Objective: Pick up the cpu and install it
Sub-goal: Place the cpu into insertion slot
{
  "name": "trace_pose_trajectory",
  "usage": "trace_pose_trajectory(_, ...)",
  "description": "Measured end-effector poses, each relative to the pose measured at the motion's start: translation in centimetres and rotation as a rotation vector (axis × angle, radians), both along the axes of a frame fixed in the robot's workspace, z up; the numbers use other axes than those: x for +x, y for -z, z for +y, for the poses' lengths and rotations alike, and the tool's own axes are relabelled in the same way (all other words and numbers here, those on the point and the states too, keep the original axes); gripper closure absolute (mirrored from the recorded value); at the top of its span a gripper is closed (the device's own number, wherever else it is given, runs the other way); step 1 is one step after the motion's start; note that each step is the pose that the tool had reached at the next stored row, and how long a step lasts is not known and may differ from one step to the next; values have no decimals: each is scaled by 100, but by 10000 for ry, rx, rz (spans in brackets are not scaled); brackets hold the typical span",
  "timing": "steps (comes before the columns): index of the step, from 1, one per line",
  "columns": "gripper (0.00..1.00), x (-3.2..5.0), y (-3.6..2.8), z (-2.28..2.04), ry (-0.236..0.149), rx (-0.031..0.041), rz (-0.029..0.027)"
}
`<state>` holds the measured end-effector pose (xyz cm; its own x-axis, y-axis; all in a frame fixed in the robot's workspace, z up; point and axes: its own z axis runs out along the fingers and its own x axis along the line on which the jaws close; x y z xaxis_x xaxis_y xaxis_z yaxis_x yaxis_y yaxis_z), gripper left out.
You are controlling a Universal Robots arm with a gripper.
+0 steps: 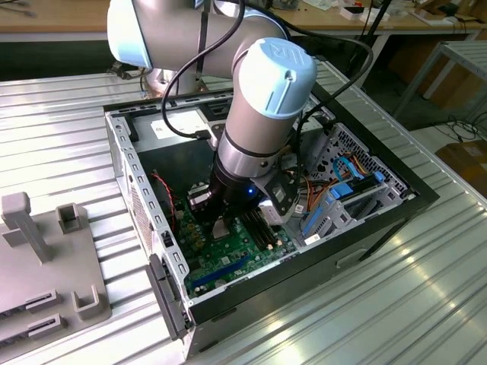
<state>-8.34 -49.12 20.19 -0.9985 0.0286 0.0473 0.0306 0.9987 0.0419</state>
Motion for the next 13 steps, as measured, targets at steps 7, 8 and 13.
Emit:
trace_pose_trajectory(7,55,0,2,-19,0,2,-8)
trace_pose_trajectory(8,55,0,2,-20,0,2,-8)
trace_pose_trajectory(13,55,0,2,-21,0,2,-8)
